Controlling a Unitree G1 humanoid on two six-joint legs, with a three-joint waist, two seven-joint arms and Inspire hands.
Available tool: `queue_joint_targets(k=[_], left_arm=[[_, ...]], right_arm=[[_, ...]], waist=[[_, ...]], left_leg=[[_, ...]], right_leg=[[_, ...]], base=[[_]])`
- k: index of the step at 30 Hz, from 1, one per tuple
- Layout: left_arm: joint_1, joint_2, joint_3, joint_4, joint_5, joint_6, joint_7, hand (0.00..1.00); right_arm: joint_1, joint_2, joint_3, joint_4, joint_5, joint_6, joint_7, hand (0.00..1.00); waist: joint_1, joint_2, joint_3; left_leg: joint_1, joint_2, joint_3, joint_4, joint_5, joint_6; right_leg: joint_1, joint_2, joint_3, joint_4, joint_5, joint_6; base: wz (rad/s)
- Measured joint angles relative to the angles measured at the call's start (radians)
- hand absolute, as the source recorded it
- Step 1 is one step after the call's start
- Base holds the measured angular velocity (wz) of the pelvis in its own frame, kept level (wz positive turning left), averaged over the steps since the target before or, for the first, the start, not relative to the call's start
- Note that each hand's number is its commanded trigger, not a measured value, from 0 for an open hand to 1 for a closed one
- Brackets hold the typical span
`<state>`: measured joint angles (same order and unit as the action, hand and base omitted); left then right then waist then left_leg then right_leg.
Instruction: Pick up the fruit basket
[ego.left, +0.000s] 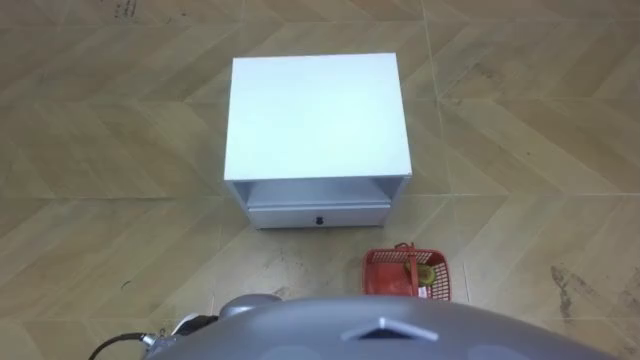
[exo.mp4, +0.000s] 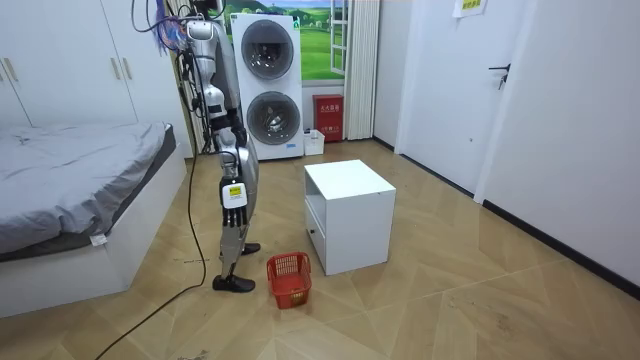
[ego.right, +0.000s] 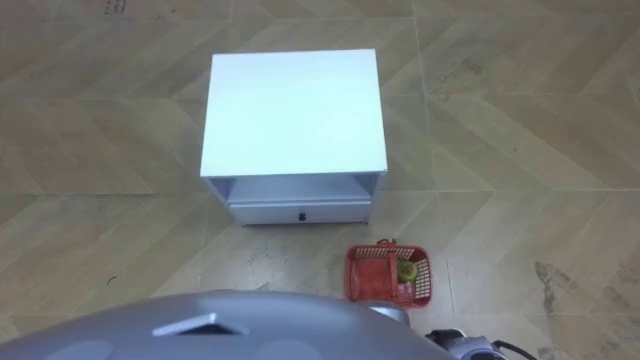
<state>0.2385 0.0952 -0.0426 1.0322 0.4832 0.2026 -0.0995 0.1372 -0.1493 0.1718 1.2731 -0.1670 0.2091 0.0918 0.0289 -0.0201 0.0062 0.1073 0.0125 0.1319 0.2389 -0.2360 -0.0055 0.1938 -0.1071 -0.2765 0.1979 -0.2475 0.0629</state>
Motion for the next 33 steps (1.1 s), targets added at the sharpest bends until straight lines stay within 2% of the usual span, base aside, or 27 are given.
queue_joint_targets(k=[6, 24, 27, 31, 33], left_arm=[[0.002, 0.000, -0.001, 0.002, -0.005, -0.007, 0.001, 0.00], [0.013, -0.001, 0.022, -0.003, -0.009, -0.008, 0.031, 0.00], [0.017, -0.001, 0.023, -0.004, -0.008, -0.008, 0.030, 0.00], [0.016, -0.001, 0.075, -0.004, -0.009, -0.007, 0.027, 0.00], [0.015, 0.001, 0.085, -0.004, -0.008, -0.006, 0.028, 0.00]], right_arm=[[0.000, -0.002, 0.001, 0.000, -0.008, -0.012, -0.006, 0.00], [0.005, -0.003, 0.000, -0.001, 0.000, -0.011, -0.025, 0.00], [0.006, -0.005, -0.004, -0.001, -0.001, -0.010, -0.025, 0.00], [0.007, -0.005, -0.044, -0.001, -0.002, 0.002, -0.024, 0.00], [0.011, -0.005, -0.057, -0.004, 0.000, 0.003, -0.024, 0.00]], waist=[[0.001, 0.002, 0.0002], [0.001, 0.005, 0.0004], [0.001, 0.004, -0.0006], [-0.001, 0.002, -0.0011], [0.001, 0.000, -0.0041]], left_leg=[[0.001, 0.000, 0.000, 0.001, 0.000, 0.000], [0.005, 0.000, -0.002, 0.017, -0.004, 0.002], [0.005, -0.006, -0.002, 0.025, -0.009, 0.009], [-0.012, -0.016, -0.008, 0.065, -0.038, 0.026], [-0.027, -0.021, -0.010, 0.084, -0.051, 0.035]], right_leg=[[0.000, 0.000, 0.001, 0.004, 0.000, 0.000], [0.012, -0.004, -0.004, 0.006, -0.002, 0.000], [0.012, -0.014, -0.013, 0.020, -0.007, 0.005], [0.011, -0.031, -0.028, 0.049, -0.017, 0.020], [-0.004, -0.040, -0.026, 0.071, -0.023, 0.029]], base=[[0.00], [0.00], [0.04], [0.08], [0.05]])
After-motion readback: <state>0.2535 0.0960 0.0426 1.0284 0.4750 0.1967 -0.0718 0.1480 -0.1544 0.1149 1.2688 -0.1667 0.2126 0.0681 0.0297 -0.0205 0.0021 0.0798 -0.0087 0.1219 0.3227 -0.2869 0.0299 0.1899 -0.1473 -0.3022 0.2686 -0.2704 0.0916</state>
